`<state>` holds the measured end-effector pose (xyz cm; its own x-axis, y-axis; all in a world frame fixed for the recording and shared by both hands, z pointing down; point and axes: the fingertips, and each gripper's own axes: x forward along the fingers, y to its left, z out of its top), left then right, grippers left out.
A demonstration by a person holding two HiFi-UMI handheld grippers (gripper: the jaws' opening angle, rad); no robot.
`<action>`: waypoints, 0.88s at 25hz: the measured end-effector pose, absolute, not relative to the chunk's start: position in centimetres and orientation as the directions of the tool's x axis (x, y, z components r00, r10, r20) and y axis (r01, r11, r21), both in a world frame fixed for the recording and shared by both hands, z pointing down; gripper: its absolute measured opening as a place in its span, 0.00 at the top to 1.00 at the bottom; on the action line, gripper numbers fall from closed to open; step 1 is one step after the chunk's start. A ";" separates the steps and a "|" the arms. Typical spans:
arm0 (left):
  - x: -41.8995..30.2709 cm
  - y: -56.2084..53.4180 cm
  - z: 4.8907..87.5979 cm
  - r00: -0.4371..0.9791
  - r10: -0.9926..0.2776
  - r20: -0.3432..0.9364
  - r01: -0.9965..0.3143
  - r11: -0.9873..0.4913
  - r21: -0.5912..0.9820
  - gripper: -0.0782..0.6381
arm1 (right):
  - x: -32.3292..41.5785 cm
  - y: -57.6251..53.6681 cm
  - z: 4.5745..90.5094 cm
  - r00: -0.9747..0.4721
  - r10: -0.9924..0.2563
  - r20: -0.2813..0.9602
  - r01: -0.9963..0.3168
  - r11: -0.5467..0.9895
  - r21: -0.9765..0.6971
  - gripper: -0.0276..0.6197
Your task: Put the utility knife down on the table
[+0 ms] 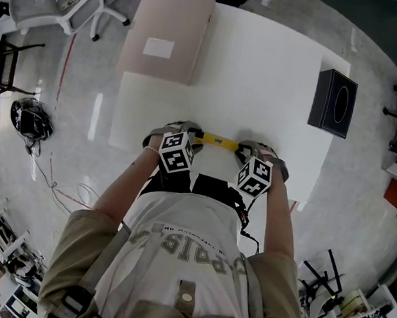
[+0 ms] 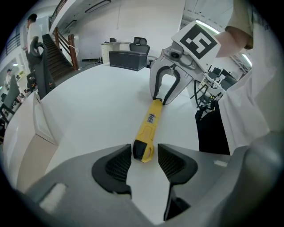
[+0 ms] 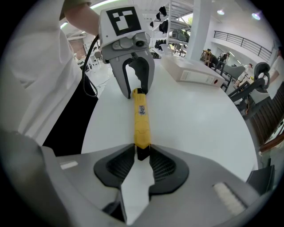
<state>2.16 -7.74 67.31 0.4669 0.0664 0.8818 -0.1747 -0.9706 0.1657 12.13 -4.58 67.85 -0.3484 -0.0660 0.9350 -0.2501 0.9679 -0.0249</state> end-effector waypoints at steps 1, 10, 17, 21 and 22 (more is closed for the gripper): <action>2.2 -7.7 67.3 0.467 0.067 0.881 -0.176 -0.970 0.167 0.62 | 12.1 -4.6 67.8 -0.348 -0.066 0.935 -0.250 0.968 -0.024 0.78; 2.2 -7.8 67.2 0.464 0.065 0.883 -0.173 -0.972 0.162 0.62 | 12.1 -4.6 67.6 -0.354 -0.069 0.933 -0.260 0.965 -0.028 0.78; 2.3 -7.8 67.6 0.462 0.065 0.884 -0.170 -0.972 0.160 0.62 | 12.0 -4.8 67.5 -0.366 -0.074 0.928 -0.272 0.962 -0.031 0.78; 2.3 -7.8 67.4 0.475 0.071 0.877 -0.179 -0.968 0.176 0.62 | 11.9 -4.8 67.0 -0.379 -0.081 0.922 -0.290 0.956 -0.035 0.78; 2.2 -7.8 67.4 0.482 0.077 0.873 -0.182 -0.966 0.186 0.62 | 11.8 -4.9 66.6 -0.389 -0.089 0.917 -0.304 0.952 -0.037 0.78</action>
<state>2.25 -7.81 67.36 0.4823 0.0767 0.8726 -0.1825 -0.9655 0.1857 11.81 -4.93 66.63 -0.3895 -0.0888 0.9168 -0.3040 0.9520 -0.0370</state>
